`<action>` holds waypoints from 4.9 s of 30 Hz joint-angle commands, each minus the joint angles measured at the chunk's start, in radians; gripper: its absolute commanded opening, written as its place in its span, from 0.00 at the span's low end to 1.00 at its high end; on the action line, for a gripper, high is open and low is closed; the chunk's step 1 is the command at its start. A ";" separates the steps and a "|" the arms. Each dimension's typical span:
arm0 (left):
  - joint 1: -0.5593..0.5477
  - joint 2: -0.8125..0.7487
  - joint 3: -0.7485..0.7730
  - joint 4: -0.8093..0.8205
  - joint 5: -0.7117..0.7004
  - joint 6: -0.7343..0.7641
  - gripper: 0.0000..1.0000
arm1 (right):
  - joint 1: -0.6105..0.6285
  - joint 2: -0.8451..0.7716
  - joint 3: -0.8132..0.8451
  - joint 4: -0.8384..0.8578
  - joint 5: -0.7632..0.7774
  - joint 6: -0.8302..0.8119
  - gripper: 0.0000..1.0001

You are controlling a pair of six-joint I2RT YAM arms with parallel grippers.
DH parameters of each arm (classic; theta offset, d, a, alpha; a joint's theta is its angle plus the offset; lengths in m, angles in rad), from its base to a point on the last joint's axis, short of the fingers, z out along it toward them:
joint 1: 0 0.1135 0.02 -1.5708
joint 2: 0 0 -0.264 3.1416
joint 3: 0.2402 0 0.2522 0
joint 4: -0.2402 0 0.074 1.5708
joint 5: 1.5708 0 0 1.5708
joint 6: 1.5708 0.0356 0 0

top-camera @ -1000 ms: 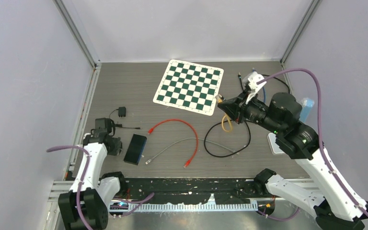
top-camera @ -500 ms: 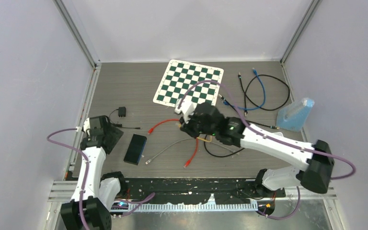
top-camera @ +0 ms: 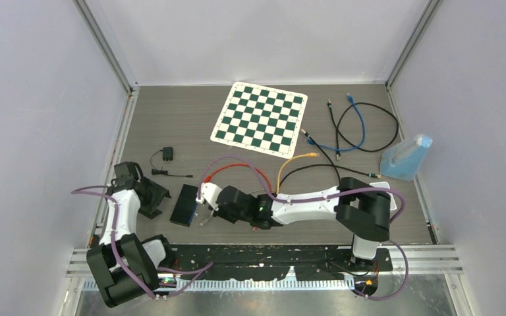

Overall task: Insert the plug into the switch port
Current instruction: Insert the connector into the switch port.

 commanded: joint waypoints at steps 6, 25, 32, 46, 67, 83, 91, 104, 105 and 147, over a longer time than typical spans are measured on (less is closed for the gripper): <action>0.119 0.030 -0.048 -0.015 0.062 -0.040 0.54 | 0.064 0.109 0.107 0.227 0.029 0.065 0.05; 0.125 0.020 -0.092 -0.008 0.060 -0.064 0.42 | 0.093 0.282 0.215 0.182 0.004 0.116 0.05; 0.125 0.033 -0.110 0.003 0.083 -0.064 0.40 | 0.105 0.270 0.197 0.156 -0.004 0.114 0.05; 0.125 0.035 -0.125 0.011 0.095 -0.071 0.40 | 0.107 0.297 0.227 0.108 -0.062 0.113 0.05; 0.125 0.045 -0.147 0.015 0.156 -0.084 0.18 | 0.098 0.328 0.329 -0.035 0.047 0.156 0.05; 0.125 0.041 -0.169 0.008 0.185 -0.119 0.00 | 0.107 0.321 0.381 -0.173 -0.013 0.203 0.05; 0.125 0.015 -0.168 -0.001 0.183 -0.131 0.00 | 0.107 0.311 0.374 -0.131 -0.010 0.214 0.05; 0.125 0.008 -0.167 -0.032 0.217 -0.144 0.00 | 0.106 0.265 0.245 0.113 -0.039 0.162 0.05; 0.125 0.000 -0.169 -0.032 0.221 -0.148 0.00 | 0.106 0.265 0.241 0.115 -0.048 0.159 0.05; 0.133 -0.138 -0.152 -0.106 0.150 -0.243 0.00 | 0.090 0.222 0.300 -0.090 -0.022 0.243 0.05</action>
